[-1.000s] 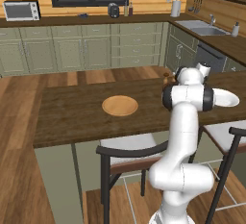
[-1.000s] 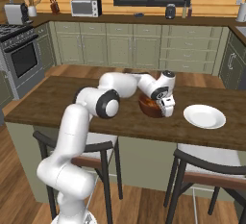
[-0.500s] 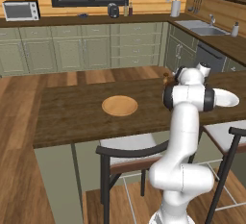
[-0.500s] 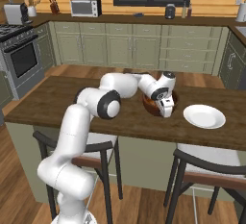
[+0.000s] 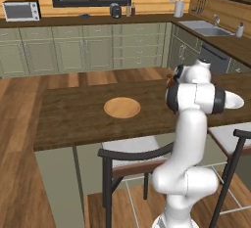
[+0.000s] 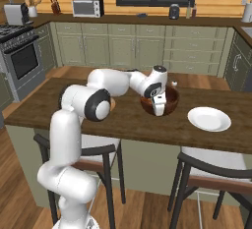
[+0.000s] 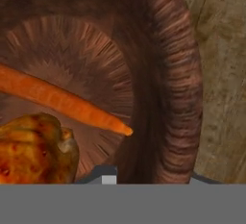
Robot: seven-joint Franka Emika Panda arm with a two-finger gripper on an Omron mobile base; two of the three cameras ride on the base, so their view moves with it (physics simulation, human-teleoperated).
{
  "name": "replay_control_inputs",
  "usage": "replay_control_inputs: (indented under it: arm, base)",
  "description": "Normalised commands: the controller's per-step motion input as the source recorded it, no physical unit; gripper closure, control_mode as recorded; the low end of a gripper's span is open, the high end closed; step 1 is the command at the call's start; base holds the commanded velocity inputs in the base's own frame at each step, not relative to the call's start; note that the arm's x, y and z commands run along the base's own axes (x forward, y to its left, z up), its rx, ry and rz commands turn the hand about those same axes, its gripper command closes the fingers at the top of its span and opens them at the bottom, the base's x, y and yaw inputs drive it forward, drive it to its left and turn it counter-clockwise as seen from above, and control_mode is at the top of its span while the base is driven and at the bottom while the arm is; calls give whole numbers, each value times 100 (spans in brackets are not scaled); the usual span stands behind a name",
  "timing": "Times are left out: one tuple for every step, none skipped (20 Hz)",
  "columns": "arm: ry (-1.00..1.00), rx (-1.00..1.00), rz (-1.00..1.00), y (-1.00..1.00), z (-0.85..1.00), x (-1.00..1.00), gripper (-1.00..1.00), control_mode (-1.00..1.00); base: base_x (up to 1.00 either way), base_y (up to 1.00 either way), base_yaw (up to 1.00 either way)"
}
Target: Pick the chicken drumstick and carrot from their plates and place them in the bowl. Then put the bowl in the fridge.
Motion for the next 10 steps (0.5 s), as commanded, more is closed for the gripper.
replay_control_inputs:
  arm:
    - [0,0,-11,16,87,-87,100,-100]
    - [-13,-4,-9,24,71,-100,100,-100]
    - [0,-7,-15,54,75,-100,100,-100]
    - [4,0,-7,31,75,-99,100,-100]
    - [16,0,0,16,88,-94,100,-100]
    - [8,4,11,24,100,-100,100,-100]
    - [0,3,25,9,100,-100,100,-100]
    - [0,1,26,22,100,-100,100,-100]
    - [0,4,23,31,100,-100,100,-100]
    - [0,5,23,47,99,-100,100,-100]
  base:
    - [0,0,0]
    - [0,0,0]
    - [0,0,0]
    - [0,0,0]
    - [0,0,0]
    - [0,0,0]
    - [0,0,0]
    - [0,0,0]
    - [0,0,0]
    - [0,0,0]
